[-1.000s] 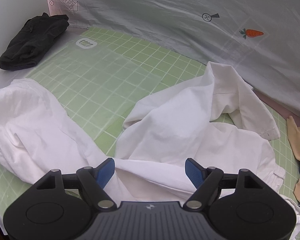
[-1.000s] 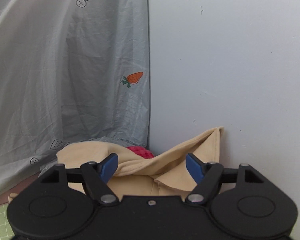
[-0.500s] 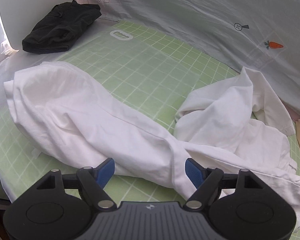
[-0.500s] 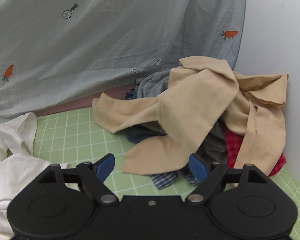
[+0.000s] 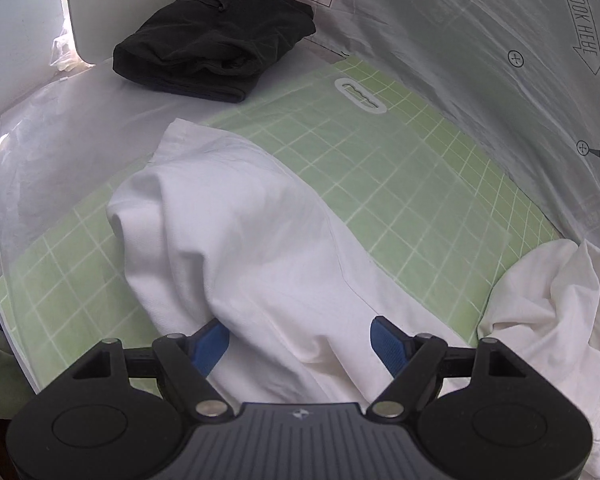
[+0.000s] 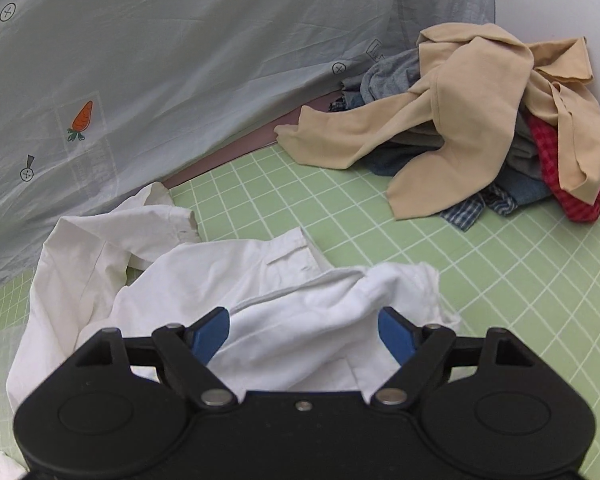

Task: Fold clothes
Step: 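Grasp the white shirt collar with the right gripper while the left gripper smooths the sleeve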

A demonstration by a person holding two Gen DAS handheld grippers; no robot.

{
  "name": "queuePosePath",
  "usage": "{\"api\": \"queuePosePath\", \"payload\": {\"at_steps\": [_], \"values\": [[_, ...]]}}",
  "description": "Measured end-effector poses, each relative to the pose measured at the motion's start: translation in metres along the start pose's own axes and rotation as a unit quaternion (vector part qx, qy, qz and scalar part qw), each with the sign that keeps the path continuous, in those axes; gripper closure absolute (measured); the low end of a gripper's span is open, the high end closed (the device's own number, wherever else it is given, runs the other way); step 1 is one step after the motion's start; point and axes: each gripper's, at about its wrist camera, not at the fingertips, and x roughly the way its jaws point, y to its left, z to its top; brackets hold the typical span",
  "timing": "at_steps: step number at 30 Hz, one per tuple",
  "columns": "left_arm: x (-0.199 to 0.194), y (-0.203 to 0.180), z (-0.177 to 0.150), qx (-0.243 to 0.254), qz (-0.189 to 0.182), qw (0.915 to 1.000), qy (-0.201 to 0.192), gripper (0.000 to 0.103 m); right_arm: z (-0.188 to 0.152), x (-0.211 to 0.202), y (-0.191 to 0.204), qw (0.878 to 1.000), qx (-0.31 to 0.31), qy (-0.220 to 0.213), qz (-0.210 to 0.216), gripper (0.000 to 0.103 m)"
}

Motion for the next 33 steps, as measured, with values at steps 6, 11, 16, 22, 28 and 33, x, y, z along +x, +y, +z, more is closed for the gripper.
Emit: {"api": "queuePosePath", "payload": {"at_steps": [6,11,16,22,28,33], "values": [[0.030,-0.009,0.032,-0.004,-0.021,0.9996,0.020,0.024,-0.021,0.029,0.027,0.995,0.068,0.066,-0.008,0.021],[0.038,-0.027,0.054,-0.002,-0.029,0.9993,0.026,0.024,-0.020,0.054,0.030,0.989,0.099,0.104,-0.032,0.021],[0.030,-0.031,0.059,0.010,-0.018,0.9996,0.018,0.024,-0.019,0.064,0.020,0.982,0.142,0.126,-0.020,0.020],[0.028,-0.023,0.057,-0.003,0.002,0.9998,0.020,0.024,-0.021,0.065,0.025,0.988,0.110,0.108,0.023,0.076],[0.017,-0.016,0.051,0.010,0.014,0.9998,0.003,0.024,0.012,0.055,0.006,0.989,0.103,0.053,0.091,0.098],[0.012,-0.008,0.035,0.008,0.031,0.9995,0.002,0.024,0.059,0.014,-0.012,0.989,0.085,-0.085,0.086,0.098]]}}
